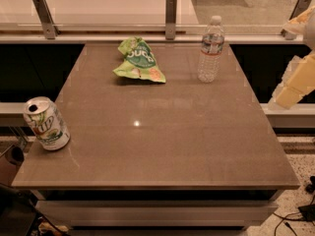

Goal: Move water bottle near 7up can

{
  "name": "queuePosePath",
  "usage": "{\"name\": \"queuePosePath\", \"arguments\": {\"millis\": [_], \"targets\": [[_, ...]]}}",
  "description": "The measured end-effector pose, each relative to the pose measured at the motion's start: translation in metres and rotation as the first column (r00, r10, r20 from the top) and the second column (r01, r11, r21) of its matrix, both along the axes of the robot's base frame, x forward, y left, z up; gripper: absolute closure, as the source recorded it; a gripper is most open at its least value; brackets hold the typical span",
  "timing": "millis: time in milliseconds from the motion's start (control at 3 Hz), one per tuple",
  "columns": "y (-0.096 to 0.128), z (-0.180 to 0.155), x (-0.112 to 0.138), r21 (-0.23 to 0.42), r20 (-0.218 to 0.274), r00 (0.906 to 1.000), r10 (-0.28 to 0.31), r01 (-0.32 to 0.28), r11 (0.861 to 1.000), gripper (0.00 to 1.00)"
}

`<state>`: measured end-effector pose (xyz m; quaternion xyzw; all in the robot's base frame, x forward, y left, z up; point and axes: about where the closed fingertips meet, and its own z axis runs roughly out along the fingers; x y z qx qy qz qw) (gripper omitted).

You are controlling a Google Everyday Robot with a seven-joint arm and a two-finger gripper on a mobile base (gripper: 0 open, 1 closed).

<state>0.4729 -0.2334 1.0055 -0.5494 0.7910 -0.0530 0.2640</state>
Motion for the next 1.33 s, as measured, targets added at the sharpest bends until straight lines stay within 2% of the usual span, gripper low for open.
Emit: {"name": "queuePosePath", "arguments": {"millis": [333, 667, 1000, 1333], "targets": [[-0.019, -0.004, 0.027, 0.101, 0.050, 0.9965, -0.067, 0.062, 0.993, 0.00], [-0.029, -0.013, 0.062, 0.226, 0.095, 0.9871, -0.129, 0.105, 0.968, 0.00], [-0.033, -0.025, 0.099, 0.369, 0.133, 0.9757, -0.174, 0.114, 0.922, 0.00], [-0.032, -0.031, 0.131, 0.493, 0.167, 0.9654, -0.200, 0.094, 0.865, 0.00]]}}
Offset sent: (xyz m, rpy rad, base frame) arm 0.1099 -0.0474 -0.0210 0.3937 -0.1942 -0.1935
